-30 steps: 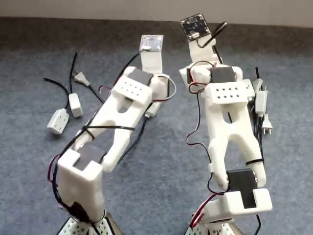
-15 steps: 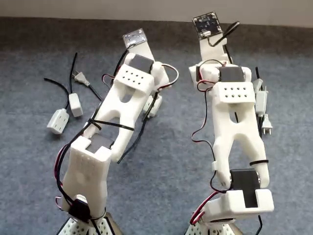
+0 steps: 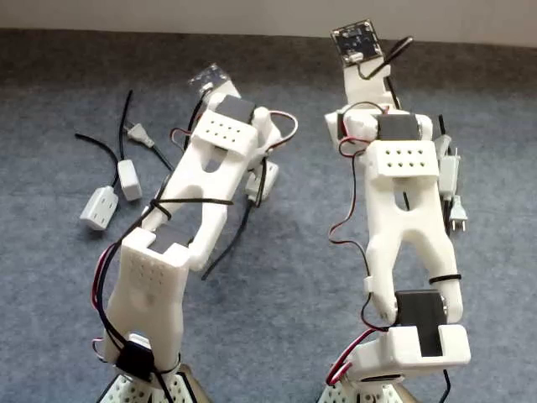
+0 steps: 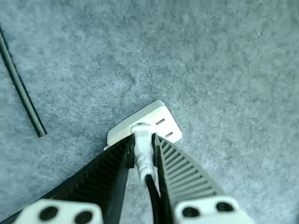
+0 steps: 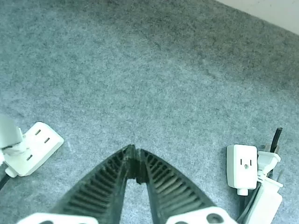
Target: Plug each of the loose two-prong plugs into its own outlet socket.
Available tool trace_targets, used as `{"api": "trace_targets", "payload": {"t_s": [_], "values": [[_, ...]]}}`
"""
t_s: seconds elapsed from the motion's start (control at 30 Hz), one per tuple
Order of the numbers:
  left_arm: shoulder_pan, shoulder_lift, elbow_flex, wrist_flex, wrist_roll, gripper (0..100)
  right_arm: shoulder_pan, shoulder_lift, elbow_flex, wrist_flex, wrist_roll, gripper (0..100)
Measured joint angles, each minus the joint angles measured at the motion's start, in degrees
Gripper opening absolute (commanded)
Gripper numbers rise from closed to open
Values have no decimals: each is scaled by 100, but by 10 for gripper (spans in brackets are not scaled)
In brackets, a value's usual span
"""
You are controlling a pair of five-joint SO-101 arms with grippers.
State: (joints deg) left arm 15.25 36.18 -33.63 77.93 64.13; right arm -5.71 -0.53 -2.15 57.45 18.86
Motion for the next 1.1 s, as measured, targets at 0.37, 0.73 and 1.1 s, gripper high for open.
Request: {"api": "trace_targets", "payload": {"t_s": [0.37, 0.73, 1.1], "values": [[53, 0, 0, -404, 158, 7, 0, 0, 0, -149, 0, 8], [167, 62, 0, -510, 158, 7, 0, 0, 0, -264, 0, 8], [202, 571, -281, -712, 176, 7, 18, 0, 0, -264, 0, 8]]}}
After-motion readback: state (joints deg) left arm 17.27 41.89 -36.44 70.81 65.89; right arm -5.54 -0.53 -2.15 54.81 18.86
